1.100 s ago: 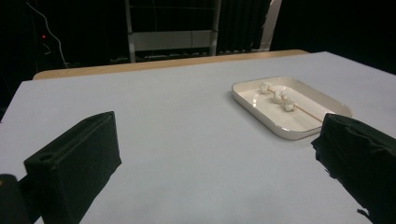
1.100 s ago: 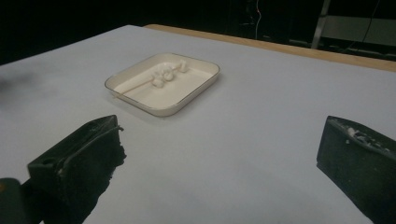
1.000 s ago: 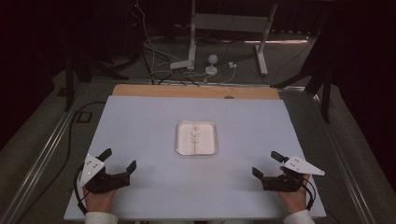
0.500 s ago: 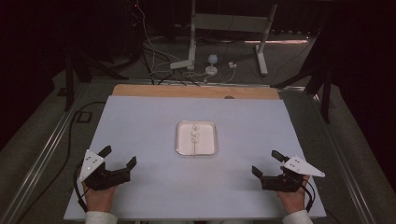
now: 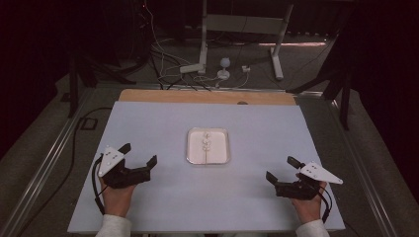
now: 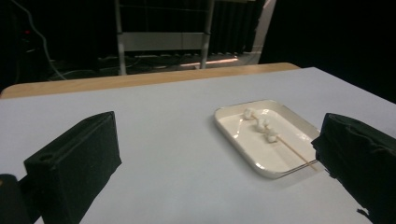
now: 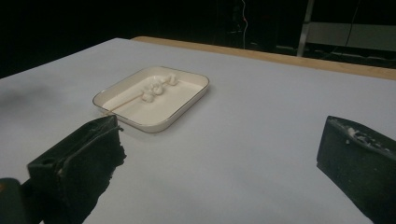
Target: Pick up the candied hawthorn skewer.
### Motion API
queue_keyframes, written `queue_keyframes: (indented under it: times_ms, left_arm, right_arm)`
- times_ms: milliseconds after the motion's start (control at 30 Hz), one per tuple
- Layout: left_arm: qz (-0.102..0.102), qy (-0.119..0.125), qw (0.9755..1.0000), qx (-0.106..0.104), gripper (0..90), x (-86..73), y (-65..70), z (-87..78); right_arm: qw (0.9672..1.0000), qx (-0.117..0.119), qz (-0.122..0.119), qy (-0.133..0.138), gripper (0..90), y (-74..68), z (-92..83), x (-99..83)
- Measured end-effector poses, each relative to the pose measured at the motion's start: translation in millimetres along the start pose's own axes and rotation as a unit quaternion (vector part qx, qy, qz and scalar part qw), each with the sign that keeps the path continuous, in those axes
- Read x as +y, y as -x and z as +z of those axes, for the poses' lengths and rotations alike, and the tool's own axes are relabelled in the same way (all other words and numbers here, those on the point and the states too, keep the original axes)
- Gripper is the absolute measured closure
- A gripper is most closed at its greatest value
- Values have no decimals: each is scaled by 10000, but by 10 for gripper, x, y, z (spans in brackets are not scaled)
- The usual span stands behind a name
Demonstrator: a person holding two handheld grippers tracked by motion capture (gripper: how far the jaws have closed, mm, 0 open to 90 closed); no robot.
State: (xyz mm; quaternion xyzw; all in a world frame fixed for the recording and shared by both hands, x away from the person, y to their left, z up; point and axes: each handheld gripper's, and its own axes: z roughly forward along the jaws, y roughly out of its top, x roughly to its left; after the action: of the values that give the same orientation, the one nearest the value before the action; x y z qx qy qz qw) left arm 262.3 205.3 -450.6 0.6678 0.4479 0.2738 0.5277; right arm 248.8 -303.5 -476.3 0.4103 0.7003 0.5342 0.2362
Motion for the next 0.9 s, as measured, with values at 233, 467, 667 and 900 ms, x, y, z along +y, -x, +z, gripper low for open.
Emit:
queue_keyframes:
  times_ms: [233, 467, 667, 900]
  left_arm:
    - [118, -129, 9997, -163, 4, 85, 160, 261]
    - [161, -221, 9994, -226, 4, 90, 271, 477]
    - [170, -321, 9990, -256, 4, 63, 355, 645]
    - [215, -435, 9985, -263, 4, 28, 440, 824]
  right_arm:
    - [10000, 52, 82, 0, 0, -4, -10, -21]
    - [10000, 47, 30, -29, 0, -3, -27, -33]
    - [10000, 51, 11, -62, 0, -8, -23, -39]
    - [10000, 42, 25, -66, 0, -3, -28, -41]
